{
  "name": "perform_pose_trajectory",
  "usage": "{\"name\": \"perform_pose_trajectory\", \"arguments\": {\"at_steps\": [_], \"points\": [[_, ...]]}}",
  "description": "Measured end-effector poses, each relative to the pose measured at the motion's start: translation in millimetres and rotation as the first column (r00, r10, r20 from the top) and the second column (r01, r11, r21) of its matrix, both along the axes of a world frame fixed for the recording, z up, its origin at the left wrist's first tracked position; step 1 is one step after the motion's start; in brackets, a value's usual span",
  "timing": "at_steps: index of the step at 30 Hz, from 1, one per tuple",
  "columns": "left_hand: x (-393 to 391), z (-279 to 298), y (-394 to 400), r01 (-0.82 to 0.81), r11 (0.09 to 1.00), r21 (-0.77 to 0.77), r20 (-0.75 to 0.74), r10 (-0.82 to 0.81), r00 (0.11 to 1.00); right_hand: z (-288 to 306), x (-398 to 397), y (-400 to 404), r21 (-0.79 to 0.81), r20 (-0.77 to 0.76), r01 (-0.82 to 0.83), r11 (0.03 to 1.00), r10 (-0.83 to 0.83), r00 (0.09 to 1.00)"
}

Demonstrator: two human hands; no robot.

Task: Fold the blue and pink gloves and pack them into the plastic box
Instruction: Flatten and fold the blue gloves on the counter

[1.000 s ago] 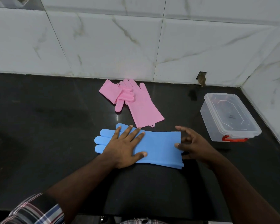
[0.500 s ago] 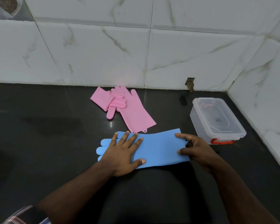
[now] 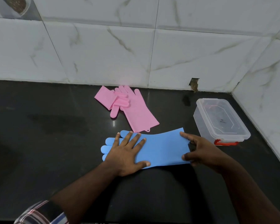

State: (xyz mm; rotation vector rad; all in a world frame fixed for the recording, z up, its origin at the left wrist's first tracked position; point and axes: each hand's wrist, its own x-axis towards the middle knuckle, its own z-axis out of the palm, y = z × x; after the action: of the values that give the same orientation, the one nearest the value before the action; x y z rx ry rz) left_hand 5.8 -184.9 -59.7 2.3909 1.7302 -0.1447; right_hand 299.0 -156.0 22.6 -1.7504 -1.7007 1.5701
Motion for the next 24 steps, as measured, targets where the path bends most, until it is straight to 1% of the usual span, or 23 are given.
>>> {"name": "perform_pose_trajectory", "arguments": {"at_steps": [6,10,14,17,21,24], "points": [[-0.2,-0.8,-1.4,0.003,1.000,0.005,0.006,-0.003,1.000,16.6,-12.4,-0.1,0.059,-0.217,0.021,0.998,-0.008,0.976],[-0.1,-0.8,-1.4,0.005,1.000,0.000,0.003,-0.005,1.000,23.8,-33.7,-1.5,0.063,-0.370,0.000,0.998,0.023,0.929],[-1.5,0.2,-0.7,0.020,1.000,-0.020,0.012,-0.020,1.000,32.3,-67.1,-6.8,0.105,-0.457,-0.022,0.994,0.068,0.887],[-3.0,-1.1,-0.3,0.018,0.999,-0.030,0.027,-0.017,0.999,30.9,-90.7,-10.4,0.066,-0.551,-0.005,0.998,0.040,0.834],[-4.7,0.7,-0.3,0.026,0.999,-0.040,0.045,-0.024,0.999,24.9,-113.9,-11.3,-0.009,-0.618,0.020,1.000,-0.021,0.786],[-6.3,2.9,0.3,0.025,0.998,-0.058,0.067,-0.021,0.998,18.9,-127.1,-12.0,-0.025,-0.607,0.005,1.000,-0.019,0.794]]}}
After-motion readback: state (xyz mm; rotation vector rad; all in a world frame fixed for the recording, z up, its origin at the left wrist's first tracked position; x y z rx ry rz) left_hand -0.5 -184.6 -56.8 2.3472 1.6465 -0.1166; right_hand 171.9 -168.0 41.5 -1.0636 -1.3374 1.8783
